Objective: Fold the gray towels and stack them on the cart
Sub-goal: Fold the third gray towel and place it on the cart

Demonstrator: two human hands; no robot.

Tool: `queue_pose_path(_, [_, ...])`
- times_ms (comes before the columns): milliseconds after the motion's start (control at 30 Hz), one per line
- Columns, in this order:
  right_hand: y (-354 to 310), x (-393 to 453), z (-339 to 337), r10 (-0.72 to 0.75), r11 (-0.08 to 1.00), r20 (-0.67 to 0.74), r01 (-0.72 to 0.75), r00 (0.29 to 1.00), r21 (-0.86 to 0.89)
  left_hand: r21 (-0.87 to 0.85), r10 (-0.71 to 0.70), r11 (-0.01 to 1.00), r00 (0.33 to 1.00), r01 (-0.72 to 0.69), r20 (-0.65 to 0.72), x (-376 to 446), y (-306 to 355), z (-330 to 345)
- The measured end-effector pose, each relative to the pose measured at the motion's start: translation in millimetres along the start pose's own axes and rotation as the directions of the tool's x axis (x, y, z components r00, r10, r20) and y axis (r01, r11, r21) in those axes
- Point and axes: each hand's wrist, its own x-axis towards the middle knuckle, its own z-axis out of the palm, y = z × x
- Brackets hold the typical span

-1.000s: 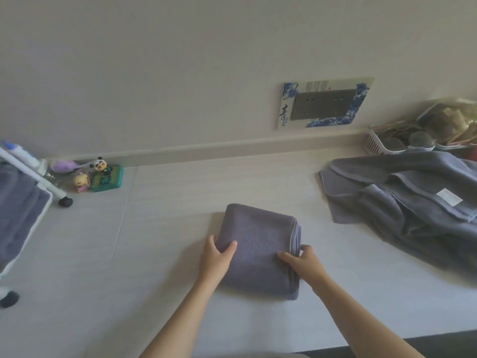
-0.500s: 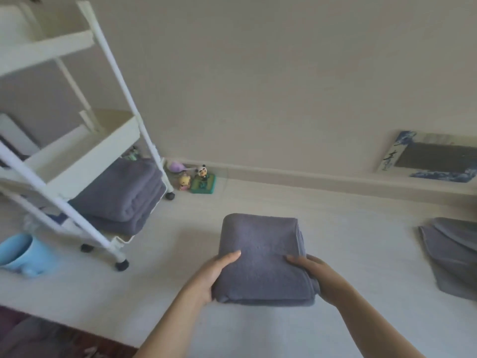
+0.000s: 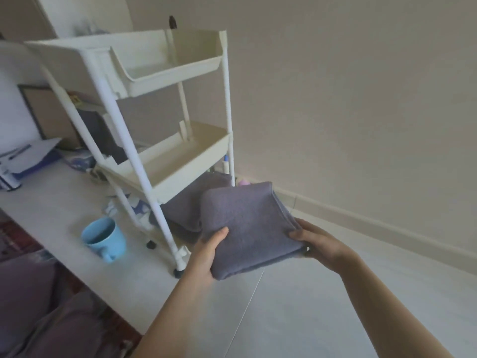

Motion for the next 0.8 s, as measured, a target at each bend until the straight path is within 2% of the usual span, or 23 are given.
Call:
queue_pose_path(133, [-19.0, 28.2, 2.0, -0.055, 0.998, -0.022, 0.055, 0.998, -0.029, -0.078, 0.013, 0.997, 1.000, -0.014, -0.008, 5.7, 12.4, 0.3])
queue_pose_path(267, [-23.7, 29.5, -9.3, -0.082, 0.996, -0.039, 0.081, 0.996, -0.037, -0.093, 0.006, 0.996, 0.999, -0.002, 0.042, -1.2, 13.1, 11.4])
queue_pose_path(433, [-35.9, 12.3, -25.8, -0.191, 0.981, -0.071, 0.192, 0.979, 0.018, -0.133, 0.068, 0.990, 0.990, -0.051, 0.124, -19.5, 21.8, 38.0])
queue_pose_path(700, [-87.3, 24.9, -23.4, -0.360, 0.922, -0.059, 0.365, 0.931, 0.130, -0.109, 0.305, 0.948, 0.951, -0.298, 0.058, -29.4, 81.9, 54.8])
queue_pose_path(800, [-111.1, 45.2, -7.4, -0.405, 0.895, -0.092, 0.415, 0.910, 0.165, -0.131, 0.368, 0.921, 0.930, -0.367, -0.014, -29.2, 108.3, 50.2])
